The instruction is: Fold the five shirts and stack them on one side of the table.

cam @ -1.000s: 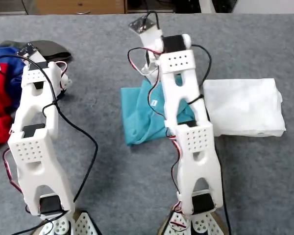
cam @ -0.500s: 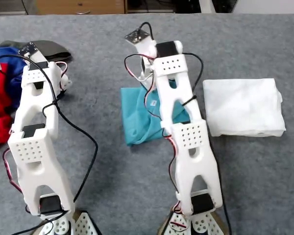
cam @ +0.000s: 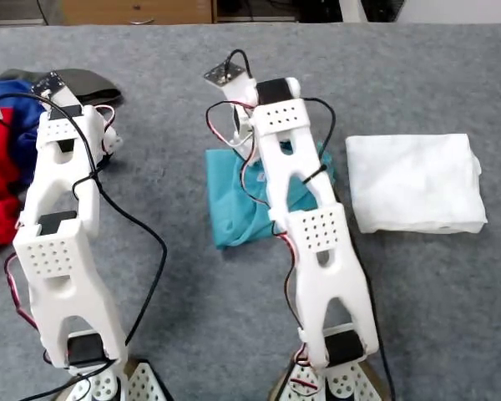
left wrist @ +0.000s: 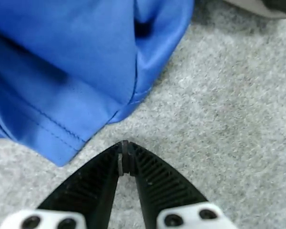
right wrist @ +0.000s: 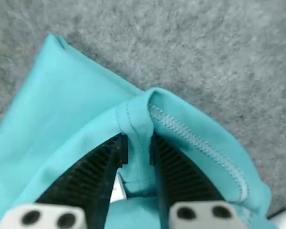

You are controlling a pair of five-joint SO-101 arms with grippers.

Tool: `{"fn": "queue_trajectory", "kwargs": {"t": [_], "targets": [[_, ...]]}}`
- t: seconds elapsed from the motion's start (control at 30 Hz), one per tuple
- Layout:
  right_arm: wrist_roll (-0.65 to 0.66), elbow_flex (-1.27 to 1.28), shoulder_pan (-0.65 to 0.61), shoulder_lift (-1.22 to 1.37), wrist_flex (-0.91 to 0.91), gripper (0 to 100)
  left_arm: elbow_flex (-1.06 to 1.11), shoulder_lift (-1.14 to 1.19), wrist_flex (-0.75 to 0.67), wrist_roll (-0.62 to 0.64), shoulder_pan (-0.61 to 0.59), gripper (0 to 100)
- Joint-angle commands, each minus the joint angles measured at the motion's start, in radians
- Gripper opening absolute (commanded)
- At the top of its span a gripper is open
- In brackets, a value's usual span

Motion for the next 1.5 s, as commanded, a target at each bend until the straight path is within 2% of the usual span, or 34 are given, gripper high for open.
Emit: {"fn": "queue_trajectory", "kwargs": {"t": [0.0, 0.23, 0.4, 0.7, 1.07, 1.23, 1.47], "targets": [[0.009, -0.031, 0.038, -0.012, -0.015, 9.2, -0.049, -0.016, -0.012, -0.011, 0.015, 2], [0.009, -0.09, 0.077, -0.01, -0.011, 9.0, -0.049, -0.016, -0.014, -0.011, 0.014, 2], [0.017, -0.088, 0.079, -0.01, -0.011, 0.3, -0.049, -0.016, -0.014, -0.011, 0.012, 2], [0.035, -0.091, 0.071, -0.012, 0.026, 11.2, -0.049, -0.015, -0.017, -0.008, 0.014, 2], [0.063, -0.084, 0.054, -0.005, 0.029, 11.6, -0.049, -0.015, -0.017, -0.006, 0.014, 2], [0.068, -0.085, 0.054, -0.005, 0.026, 4.1, -0.049, -0.015, -0.017, -0.009, 0.014, 2], [0.086, -0.091, 0.061, -0.013, 0.031, 0.0, -0.049, -0.013, -0.017, -0.011, 0.014, 2]]}}
